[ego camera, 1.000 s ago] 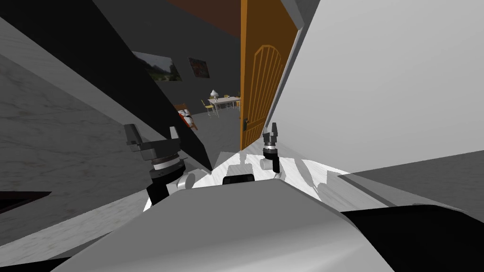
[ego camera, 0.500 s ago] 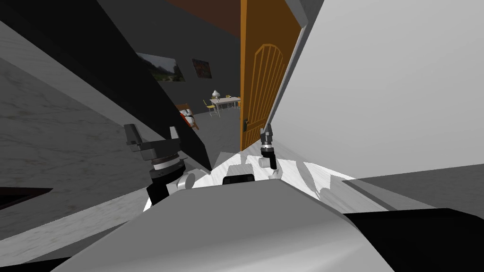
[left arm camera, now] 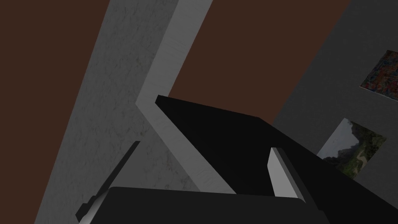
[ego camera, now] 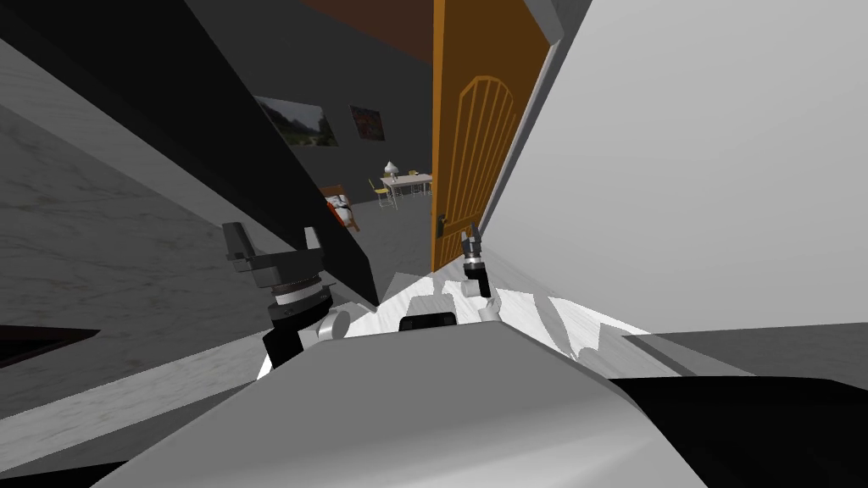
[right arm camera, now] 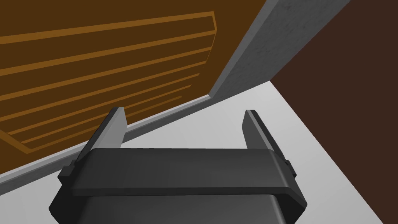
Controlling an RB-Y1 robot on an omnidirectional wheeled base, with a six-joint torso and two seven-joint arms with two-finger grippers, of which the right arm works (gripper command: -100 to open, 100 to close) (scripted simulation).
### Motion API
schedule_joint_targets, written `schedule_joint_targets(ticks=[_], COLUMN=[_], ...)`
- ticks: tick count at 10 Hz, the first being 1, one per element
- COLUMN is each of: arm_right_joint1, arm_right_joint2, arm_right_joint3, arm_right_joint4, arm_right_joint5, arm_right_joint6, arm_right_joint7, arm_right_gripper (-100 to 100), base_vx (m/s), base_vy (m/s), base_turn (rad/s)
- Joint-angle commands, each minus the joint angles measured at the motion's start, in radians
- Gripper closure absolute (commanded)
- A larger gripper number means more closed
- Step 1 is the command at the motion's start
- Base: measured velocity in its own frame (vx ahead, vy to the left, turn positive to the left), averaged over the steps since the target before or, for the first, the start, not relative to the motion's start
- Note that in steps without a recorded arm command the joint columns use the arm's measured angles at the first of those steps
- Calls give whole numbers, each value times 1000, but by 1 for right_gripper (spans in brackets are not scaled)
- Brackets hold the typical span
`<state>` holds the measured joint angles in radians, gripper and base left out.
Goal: Push the door open
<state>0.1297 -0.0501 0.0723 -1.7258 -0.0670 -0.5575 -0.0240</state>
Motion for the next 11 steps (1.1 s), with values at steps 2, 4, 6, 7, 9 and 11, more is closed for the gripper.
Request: schedule_joint_targets(ticks=[2, 4, 6, 7, 9, 11], arm_right_joint1=[-30, -80, -106, -106, -131, -157], arm_right_joint2=[-5, -15, -20, -20, -25, -29], arm_right_joint3=[8, 12, 15, 15, 17, 19], arm_right_joint4=[68, 135, 191, 200, 244, 289], arm_right_joint5=[7, 14, 17, 17, 20, 24], arm_right_joint6=[0, 6, 9, 9, 13, 16], arm_right_joint7=[-11, -28, -37, -37, -45, -54], arm_right_gripper=[-100, -100, -100, -100, -100, -100], base_vx=[50, 45, 33, 29, 29, 25], base_vy=[-81, -77, -72, -55, -57, -55], base_turn=[94, 95, 66, 42, 66, 69])
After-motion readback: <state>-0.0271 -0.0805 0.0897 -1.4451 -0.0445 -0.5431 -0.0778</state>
